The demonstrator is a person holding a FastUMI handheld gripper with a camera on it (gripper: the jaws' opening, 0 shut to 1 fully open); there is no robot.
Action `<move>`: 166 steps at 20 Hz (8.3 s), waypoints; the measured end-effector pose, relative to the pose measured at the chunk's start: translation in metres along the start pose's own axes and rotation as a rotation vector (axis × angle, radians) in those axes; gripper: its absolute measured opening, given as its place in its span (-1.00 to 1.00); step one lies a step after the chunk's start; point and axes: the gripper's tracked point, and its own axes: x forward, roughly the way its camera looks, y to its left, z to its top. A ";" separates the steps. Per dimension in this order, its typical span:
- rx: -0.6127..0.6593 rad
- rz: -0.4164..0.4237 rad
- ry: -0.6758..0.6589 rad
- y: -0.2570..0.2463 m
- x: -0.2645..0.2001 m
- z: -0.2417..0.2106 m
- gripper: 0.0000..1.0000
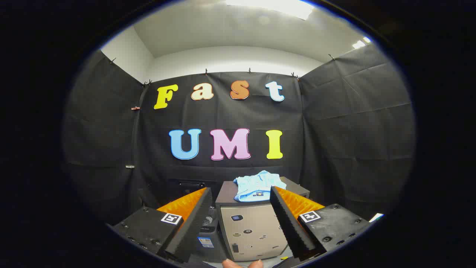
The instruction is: Put the clothes into the washing machine and then close the washing machine lid.
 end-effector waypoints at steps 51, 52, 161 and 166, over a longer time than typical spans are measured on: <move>-0.048 0.041 0.188 -0.023 0.231 -0.035 0.98; -0.052 0.049 0.199 -0.025 0.241 -0.034 0.98; 0.105 0.153 0.771 0.266 0.395 -0.372 1.00; 0.085 0.172 0.754 0.265 0.390 -0.363 1.00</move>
